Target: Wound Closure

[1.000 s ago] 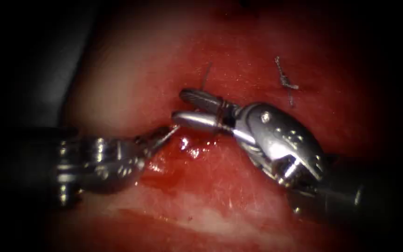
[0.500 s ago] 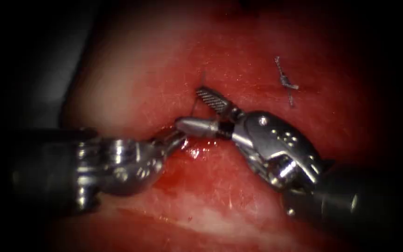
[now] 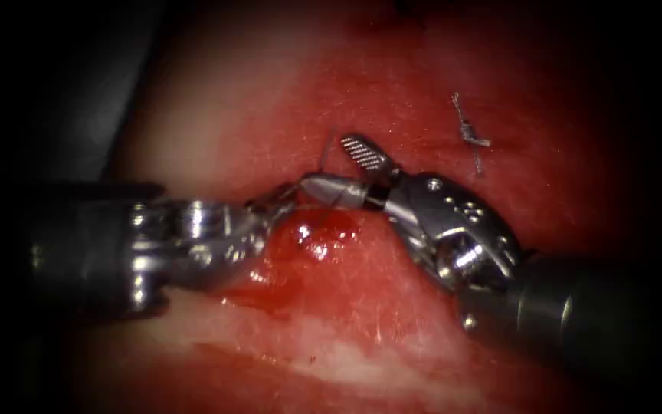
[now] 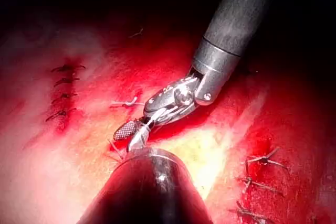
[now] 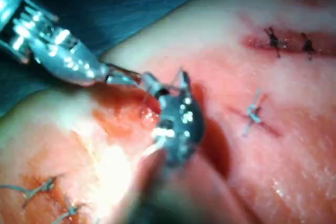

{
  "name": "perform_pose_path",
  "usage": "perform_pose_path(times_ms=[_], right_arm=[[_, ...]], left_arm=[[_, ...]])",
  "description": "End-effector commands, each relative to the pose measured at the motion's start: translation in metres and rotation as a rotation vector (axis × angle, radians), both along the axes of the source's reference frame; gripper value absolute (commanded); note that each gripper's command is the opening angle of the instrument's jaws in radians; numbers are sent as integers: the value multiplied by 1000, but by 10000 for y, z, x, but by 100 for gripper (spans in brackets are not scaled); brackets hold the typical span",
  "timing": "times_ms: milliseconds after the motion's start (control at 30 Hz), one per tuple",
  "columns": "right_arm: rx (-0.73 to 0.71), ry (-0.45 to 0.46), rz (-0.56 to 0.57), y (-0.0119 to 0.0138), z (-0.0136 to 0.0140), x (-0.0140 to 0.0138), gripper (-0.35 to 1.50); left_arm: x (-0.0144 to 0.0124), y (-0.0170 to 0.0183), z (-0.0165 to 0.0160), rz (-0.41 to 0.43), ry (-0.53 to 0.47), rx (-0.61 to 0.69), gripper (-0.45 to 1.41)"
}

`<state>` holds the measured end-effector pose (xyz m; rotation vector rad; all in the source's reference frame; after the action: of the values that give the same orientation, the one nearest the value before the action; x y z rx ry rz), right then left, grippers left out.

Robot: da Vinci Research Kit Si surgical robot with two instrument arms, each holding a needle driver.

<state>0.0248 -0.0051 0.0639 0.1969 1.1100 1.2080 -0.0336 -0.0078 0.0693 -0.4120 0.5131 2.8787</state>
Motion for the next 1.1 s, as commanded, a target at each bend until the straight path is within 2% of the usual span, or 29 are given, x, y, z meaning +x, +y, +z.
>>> perform_pose_path(times_ms=[33, 300, 567, 633, 700, 733, 867, 1100], right_arm=[[2, 3, 4, -5, 11, 7, 83], [6, -2, 22, 0, 20, 14, 77], [9, 5, 25, 9, 29, 41, 69], [11, 3, 22, 8, 30, 48, 54], [17, -8, 21, 8, 32, 54, 2], [33, -11, 22, 8, 32, 56, -35], [22, -135, 42, 7, 31, 54, -35], [-98, -160, 43, -1, 24, 40, -35]], left_arm=[[-5, 1, 5, -1, 2, 1, -45], [-3, 6, 14, 4, 34, -7, -45], [3, 11, 21, -1, 40, -7, -45], [6, 11, 22, 0, 40, -7, -45], [8, 11, 22, 0, 41, -7, -45], [10, 12, 22, -2, 44, -7, -45], [14, 13, 24, -3, 47, -6, -45], [24, 26, 27, -6, 48, 0, -45]])
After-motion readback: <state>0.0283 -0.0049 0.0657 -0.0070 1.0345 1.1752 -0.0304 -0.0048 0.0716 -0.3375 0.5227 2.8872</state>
